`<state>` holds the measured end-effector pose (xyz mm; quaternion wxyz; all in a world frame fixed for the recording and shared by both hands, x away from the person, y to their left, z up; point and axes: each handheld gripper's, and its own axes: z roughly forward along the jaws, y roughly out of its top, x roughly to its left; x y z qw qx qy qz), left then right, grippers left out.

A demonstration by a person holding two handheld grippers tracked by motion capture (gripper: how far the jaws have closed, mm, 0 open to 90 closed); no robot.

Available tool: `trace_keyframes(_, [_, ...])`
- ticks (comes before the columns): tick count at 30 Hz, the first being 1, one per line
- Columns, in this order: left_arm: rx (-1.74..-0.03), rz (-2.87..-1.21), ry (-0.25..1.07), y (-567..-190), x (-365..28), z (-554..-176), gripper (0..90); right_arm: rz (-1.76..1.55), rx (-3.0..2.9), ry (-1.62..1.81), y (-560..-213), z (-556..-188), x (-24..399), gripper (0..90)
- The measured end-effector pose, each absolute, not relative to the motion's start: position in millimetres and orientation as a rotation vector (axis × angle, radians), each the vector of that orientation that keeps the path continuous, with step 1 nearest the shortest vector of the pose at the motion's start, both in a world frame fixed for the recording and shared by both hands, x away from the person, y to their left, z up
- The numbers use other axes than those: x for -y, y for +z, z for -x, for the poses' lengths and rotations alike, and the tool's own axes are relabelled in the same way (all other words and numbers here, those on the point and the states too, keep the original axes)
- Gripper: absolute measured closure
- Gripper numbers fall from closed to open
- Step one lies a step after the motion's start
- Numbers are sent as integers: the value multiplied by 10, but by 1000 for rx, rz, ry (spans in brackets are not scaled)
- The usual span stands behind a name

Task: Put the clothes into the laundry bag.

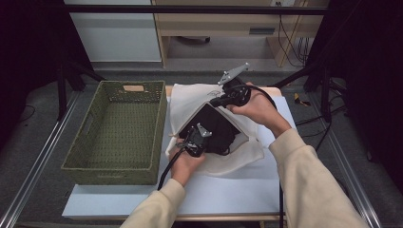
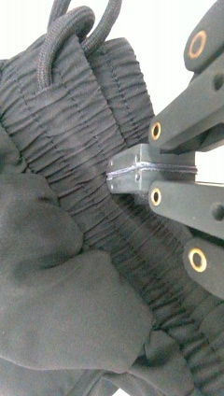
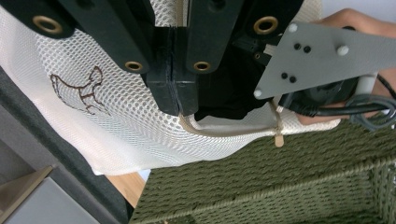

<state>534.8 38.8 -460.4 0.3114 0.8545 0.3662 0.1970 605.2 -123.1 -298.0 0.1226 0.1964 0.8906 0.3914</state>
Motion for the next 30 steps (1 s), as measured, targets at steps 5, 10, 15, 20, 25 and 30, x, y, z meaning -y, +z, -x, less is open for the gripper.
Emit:
trace_keyframes(5, [-965, -2259, 519, -4605, -384, -5343, 900, -593, -2587, 1149, -2972, -6103, 1236, 900])
trace_keyframes(10, [-963, -2260, 523, -4602, -384, -5343, 900, -606, -2584, 1160, -2969, -6145, 1230, 900])
trace_keyframes(15, [-963, -2263, 538, -4606, -373, -5356, 900, -598, -2586, 1168, -2967, -6166, 1220, 900])
trace_keyframes(20, [-971, -2262, 541, -4615, -365, -5384, 900, -597, -2591, 1163, -2969, -6153, 1217, 900])
trace_keyframes(25, [-980, -2253, 551, -4621, -358, -5410, 900, -594, -2595, 1162, -2964, -6146, 1223, 900])
trace_keyframes(30, [-981, -2246, 580, -4633, -338, -5429, 900, -595, -2596, 1156, -2961, -6134, 1222, 900])
